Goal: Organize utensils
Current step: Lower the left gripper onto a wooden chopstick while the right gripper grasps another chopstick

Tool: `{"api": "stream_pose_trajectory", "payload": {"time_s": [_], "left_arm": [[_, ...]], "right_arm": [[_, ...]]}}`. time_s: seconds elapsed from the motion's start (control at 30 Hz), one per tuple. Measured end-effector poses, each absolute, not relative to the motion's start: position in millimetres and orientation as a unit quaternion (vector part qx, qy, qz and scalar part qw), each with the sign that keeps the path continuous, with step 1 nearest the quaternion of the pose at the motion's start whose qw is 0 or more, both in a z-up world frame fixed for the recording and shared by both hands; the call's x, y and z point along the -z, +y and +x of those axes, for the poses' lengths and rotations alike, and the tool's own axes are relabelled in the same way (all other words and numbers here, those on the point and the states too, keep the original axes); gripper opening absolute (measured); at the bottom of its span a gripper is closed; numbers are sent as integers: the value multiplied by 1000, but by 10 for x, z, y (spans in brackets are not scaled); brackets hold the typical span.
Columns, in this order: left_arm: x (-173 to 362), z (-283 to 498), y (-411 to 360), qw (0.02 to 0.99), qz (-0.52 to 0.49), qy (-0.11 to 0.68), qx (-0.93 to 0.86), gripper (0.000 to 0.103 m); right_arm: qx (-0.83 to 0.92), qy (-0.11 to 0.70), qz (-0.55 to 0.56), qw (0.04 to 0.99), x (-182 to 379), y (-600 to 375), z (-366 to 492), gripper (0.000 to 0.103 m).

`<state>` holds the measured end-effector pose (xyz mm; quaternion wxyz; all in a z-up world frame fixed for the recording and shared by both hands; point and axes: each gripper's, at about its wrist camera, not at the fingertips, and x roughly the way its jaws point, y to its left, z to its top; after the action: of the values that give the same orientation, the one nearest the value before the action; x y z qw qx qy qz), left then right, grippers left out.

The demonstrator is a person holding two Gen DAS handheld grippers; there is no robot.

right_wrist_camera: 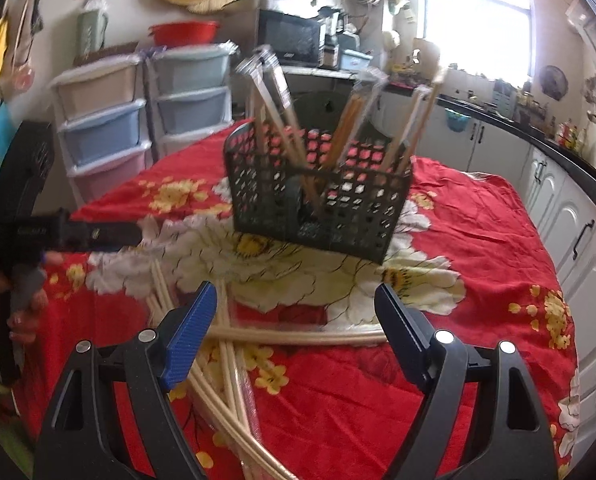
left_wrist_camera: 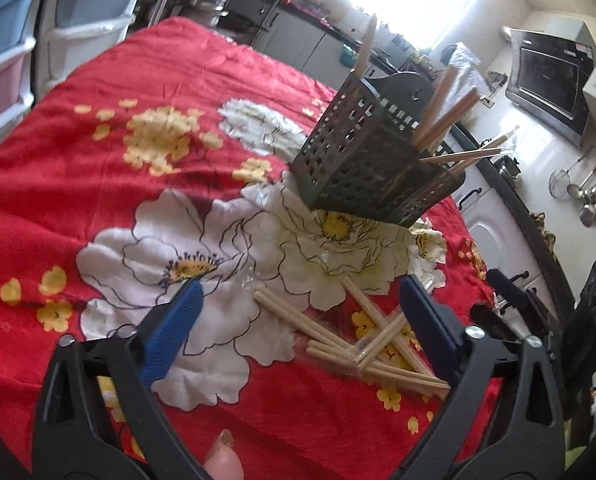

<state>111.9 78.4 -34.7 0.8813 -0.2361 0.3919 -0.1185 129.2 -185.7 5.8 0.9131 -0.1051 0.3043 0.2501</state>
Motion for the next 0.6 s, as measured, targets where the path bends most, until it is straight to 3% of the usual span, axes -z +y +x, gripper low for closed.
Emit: {"api": "stream_pose_trajectory", "payload": {"time_s": [0.17,0.6], "left_arm": [[460,1170,809,864,-258,416,123,65],[587,1295,807,840,-280,446,132,57]], "right_arm": [[-271,322,-143,896,80,-1724,1274,79],[-306,350,-250,849,350,-1467,1357,78]]}}
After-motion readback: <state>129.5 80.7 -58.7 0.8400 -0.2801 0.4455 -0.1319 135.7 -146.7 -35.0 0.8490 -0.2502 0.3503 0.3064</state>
